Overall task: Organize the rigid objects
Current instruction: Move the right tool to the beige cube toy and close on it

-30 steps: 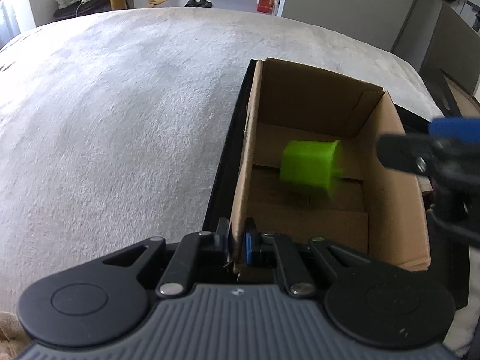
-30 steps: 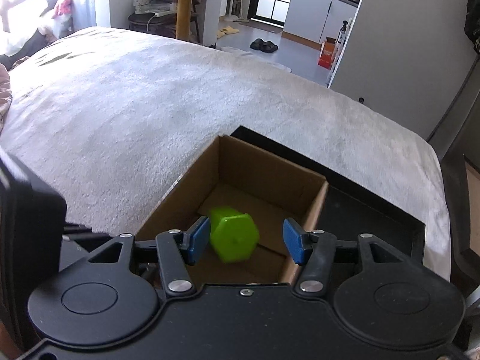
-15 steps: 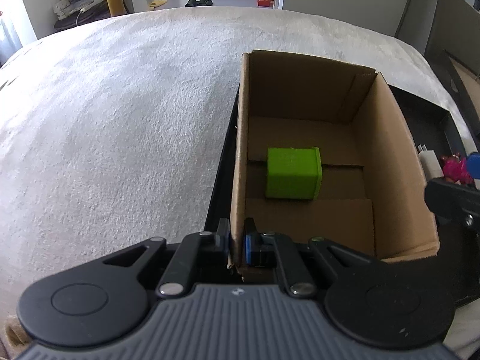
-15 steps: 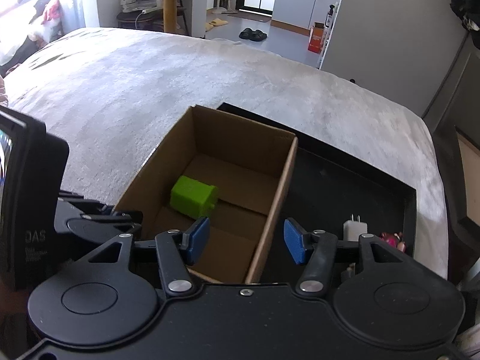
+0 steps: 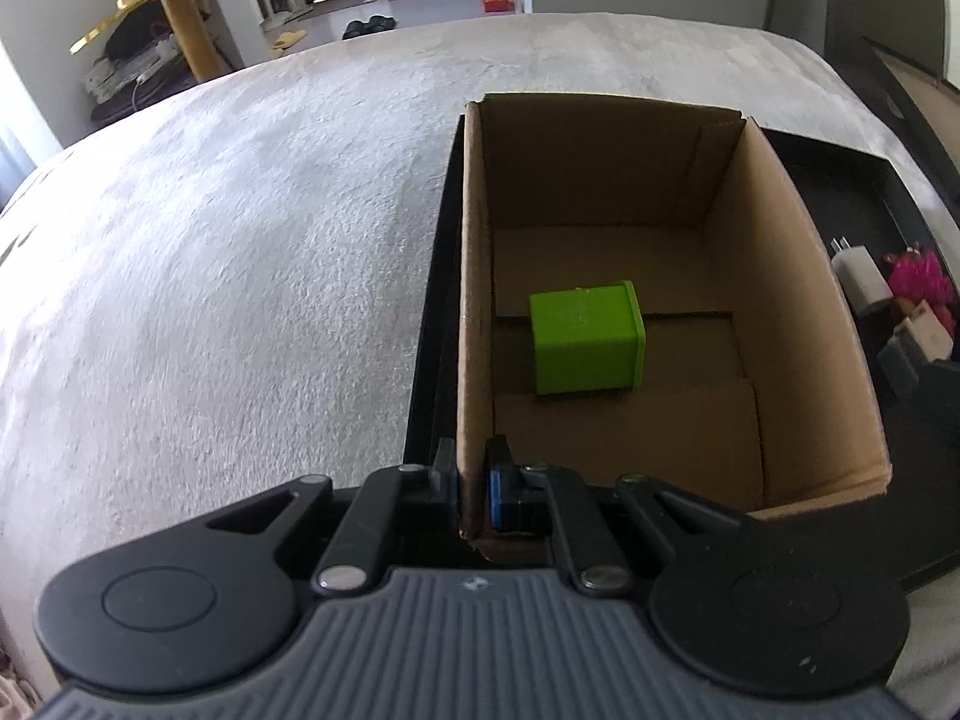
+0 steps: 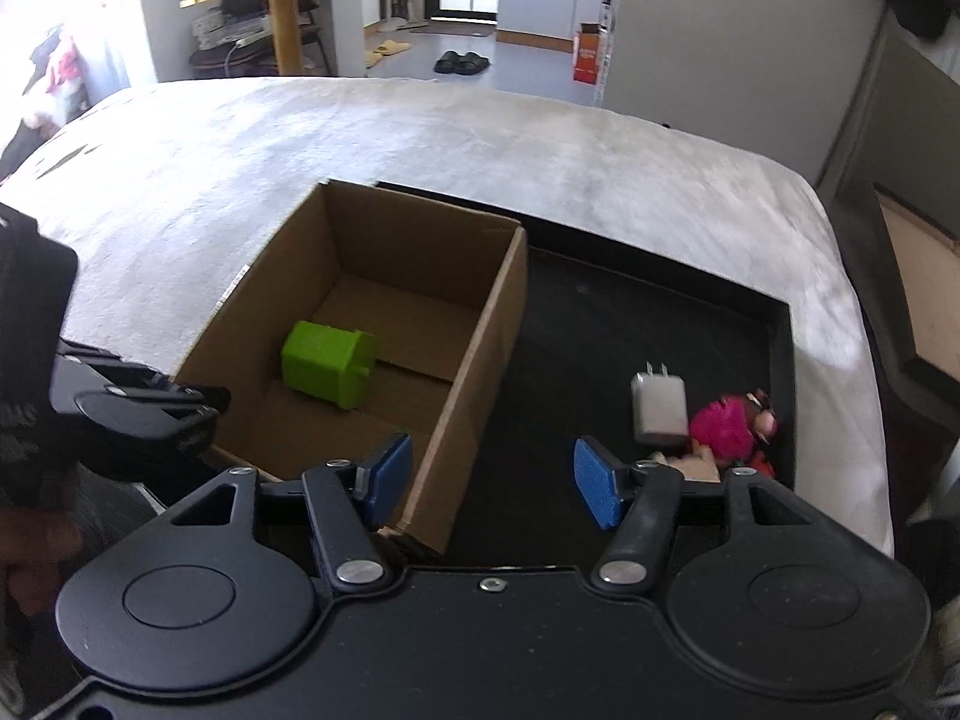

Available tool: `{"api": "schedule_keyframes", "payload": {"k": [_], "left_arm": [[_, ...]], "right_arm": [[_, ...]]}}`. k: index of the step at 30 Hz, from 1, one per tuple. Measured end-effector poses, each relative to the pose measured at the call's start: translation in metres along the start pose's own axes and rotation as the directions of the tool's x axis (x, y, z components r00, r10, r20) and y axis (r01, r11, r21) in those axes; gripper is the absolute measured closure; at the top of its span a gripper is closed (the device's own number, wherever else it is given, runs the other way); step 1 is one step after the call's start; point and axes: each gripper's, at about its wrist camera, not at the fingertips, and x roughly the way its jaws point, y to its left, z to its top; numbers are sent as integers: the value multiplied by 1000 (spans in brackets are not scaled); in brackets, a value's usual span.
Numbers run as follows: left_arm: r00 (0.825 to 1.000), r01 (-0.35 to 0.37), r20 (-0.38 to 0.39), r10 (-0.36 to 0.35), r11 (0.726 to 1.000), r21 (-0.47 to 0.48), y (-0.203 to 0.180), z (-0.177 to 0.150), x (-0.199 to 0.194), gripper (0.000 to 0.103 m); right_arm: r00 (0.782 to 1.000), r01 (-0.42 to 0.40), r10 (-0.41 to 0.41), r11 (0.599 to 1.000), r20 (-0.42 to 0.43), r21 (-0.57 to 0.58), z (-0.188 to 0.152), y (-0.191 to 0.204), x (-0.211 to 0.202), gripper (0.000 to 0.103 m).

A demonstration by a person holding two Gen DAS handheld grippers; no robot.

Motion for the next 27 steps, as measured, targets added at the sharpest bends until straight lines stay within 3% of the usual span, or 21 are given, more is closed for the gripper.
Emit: {"api": "schedule_keyframes", "payload": {"k": [12,16,21,27], "left_arm": [[997,-66,-31,68,995,72,-12,7,-1,93],[995,-82,-60,85,995,53,-13,11,0,92],[984,-155,-74,162,984,88,-22,14,1,90],[978,-182,-88,191,978,97,-24,14,2,88]], "right_arm": [[1000,29,-28,994,-12,101,-31,-53,6,43],[999,36,-35,992,-7,121,-34,-67,10,43],[1000,25,-24,989,-5,147,-37,-81,19,43],[1000,5,-5,986,-3,167,-37,-93,29,43]]}}
